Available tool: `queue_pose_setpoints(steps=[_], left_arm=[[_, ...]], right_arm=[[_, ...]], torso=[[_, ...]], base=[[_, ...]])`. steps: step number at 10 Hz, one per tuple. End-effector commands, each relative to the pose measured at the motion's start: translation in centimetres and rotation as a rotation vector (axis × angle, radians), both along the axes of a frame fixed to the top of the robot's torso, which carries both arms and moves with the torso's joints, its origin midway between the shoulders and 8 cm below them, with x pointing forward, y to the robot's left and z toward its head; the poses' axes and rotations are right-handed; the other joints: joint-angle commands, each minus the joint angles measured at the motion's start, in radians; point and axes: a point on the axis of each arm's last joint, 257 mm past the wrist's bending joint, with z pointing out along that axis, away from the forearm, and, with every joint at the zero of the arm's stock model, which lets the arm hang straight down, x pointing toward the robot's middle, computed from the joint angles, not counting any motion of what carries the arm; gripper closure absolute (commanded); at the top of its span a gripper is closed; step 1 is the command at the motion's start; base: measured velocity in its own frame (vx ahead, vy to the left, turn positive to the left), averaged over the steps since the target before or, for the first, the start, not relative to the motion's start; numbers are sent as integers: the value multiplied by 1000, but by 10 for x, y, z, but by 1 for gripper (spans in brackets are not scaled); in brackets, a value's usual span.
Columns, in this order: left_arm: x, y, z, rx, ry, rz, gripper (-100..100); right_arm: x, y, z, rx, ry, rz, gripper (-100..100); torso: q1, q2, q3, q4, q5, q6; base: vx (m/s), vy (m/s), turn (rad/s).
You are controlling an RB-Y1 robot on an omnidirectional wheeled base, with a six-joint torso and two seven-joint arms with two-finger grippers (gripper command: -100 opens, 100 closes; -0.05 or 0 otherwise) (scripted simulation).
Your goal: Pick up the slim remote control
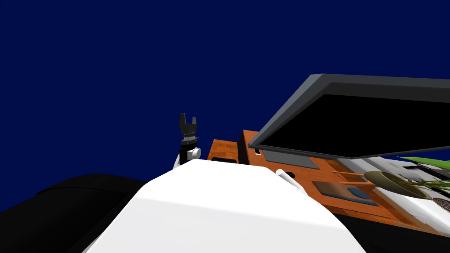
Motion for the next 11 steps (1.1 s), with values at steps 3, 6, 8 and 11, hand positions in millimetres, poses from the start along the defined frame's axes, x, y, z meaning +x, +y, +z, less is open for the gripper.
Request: queue_pose_setpoints(steps=[3,6,8,11], left_arm=[[0,0,0,0,0,0,0],[0,0,0,0,0,0,0],[0,0,0,0,0,0,0],[0,0,0,0,0,0,0]], right_arm=[[0,0,0,0,0,0,100],[0,0,0,0,0,0,0],[-7,-4,8,1,2,25,100],[-22,-10,21,5,5,72,100]], torso=[[1,-2,-1,-1,0,0],[1,-3,-2,-1,0,0],[2,-6,-4,-2,1,1],[3,-10,-6,-2,1,0]], base=[[-2,-1,-1],[0,0,0],[98,18,-154],[126,36,-138]])
